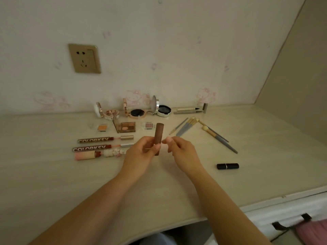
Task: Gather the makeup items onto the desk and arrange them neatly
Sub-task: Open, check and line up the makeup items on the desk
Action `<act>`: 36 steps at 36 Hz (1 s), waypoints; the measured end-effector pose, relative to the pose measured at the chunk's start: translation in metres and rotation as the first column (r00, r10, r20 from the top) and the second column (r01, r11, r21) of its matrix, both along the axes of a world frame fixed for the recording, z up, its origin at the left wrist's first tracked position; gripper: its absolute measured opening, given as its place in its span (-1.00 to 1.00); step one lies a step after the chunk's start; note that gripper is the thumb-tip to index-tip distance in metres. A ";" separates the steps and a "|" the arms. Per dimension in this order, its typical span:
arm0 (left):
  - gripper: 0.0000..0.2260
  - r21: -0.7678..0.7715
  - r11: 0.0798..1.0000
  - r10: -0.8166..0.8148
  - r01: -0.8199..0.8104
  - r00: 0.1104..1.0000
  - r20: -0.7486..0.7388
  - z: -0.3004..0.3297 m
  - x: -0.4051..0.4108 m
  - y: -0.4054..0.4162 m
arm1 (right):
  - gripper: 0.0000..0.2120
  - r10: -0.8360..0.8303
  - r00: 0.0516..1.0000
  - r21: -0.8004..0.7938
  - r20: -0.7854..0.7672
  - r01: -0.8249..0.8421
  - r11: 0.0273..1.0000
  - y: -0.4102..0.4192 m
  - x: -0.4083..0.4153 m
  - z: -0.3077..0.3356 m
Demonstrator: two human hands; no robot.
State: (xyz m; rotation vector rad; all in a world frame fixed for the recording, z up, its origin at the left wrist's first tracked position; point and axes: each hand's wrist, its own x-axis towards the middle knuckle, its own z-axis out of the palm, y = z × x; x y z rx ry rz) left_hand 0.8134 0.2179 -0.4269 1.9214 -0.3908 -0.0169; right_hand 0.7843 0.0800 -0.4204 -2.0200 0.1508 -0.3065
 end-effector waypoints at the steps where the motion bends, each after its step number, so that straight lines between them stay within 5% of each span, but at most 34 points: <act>1: -0.90 0.055 0.998 0.012 -0.012 1.000 0.012 -0.003 0.001 0.008 | -0.76 -0.020 1.000 0.048 -0.002 0.020 0.999 0.005 0.004 0.000; 7: -0.82 0.267 0.961 0.040 -0.078 0.988 0.148 -0.012 0.002 0.030 | -0.75 0.055 0.998 0.256 -0.006 -0.052 0.965 0.040 0.018 -0.007; 16: -0.80 0.223 0.965 0.112 -0.141 0.984 0.137 -0.012 -0.001 0.035 | -0.80 -0.051 0.997 0.211 0.049 0.039 0.977 0.062 0.017 -0.017; 23: -0.92 0.126 0.986 0.094 -0.107 0.989 0.111 -0.009 -0.008 0.035 | -0.76 -0.067 0.993 0.376 0.102 0.024 0.926 0.061 0.012 -0.014; 29: -0.80 0.045 0.999 0.027 -0.028 0.999 0.022 -0.006 -0.008 0.035 | -0.68 -0.067 0.995 0.409 0.073 0.031 0.912 0.061 0.011 -0.013; 33: -0.84 0.096 0.995 -0.035 0.040 0.998 -0.047 -0.009 -0.008 0.044 | -0.66 -0.301 0.953 0.714 -0.025 0.228 0.662 0.031 0.021 -0.004; 36: -0.82 0.001 1.000 -0.015 0.015 0.995 -0.095 -0.008 -0.005 0.050 | -0.65 -0.310 0.951 0.645 -0.012 0.245 0.724 0.024 0.021 -0.009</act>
